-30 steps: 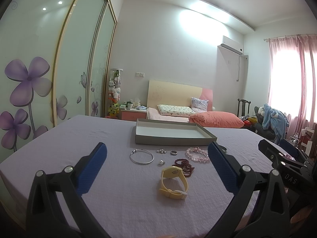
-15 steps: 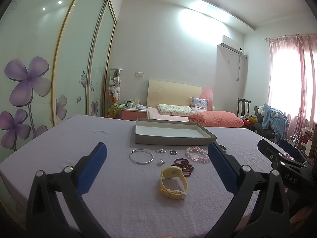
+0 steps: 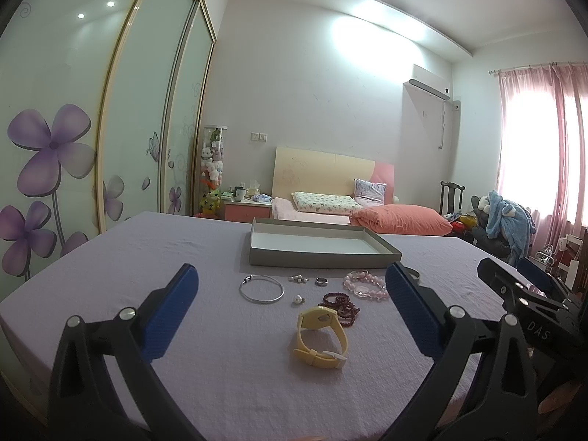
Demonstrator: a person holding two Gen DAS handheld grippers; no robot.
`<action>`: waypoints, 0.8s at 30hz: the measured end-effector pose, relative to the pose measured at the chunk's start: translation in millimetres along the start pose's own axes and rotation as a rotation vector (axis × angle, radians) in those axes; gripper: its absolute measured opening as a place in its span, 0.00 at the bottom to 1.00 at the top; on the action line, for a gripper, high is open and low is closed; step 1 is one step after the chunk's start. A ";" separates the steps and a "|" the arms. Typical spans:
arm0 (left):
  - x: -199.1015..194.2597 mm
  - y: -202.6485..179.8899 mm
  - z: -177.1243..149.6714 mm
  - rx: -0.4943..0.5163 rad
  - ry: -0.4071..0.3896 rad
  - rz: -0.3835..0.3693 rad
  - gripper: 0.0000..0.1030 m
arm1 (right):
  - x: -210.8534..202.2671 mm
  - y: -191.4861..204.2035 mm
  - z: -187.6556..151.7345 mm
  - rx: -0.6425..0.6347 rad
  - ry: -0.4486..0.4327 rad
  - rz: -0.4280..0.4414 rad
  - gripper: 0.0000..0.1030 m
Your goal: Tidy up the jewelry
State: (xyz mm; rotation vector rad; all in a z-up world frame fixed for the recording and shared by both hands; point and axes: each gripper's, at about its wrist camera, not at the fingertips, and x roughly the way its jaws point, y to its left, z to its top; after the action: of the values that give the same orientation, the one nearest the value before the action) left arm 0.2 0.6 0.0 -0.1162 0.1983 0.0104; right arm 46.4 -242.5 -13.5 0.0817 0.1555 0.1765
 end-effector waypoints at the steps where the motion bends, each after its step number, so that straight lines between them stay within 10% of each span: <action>1: 0.0 -0.1 0.0 0.000 0.000 0.000 0.96 | 0.0 -0.1 0.0 0.000 0.000 -0.001 0.98; 24: 8.2 2.0 -1.5 -0.001 0.009 0.011 0.96 | 2.0 -1.2 -5.6 0.006 0.002 0.000 0.98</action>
State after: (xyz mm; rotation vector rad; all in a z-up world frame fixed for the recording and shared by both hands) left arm 7.9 2.5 -3.3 -0.1157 0.2081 0.0208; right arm 47.7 -243.0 -19.4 0.0871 0.1585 0.1758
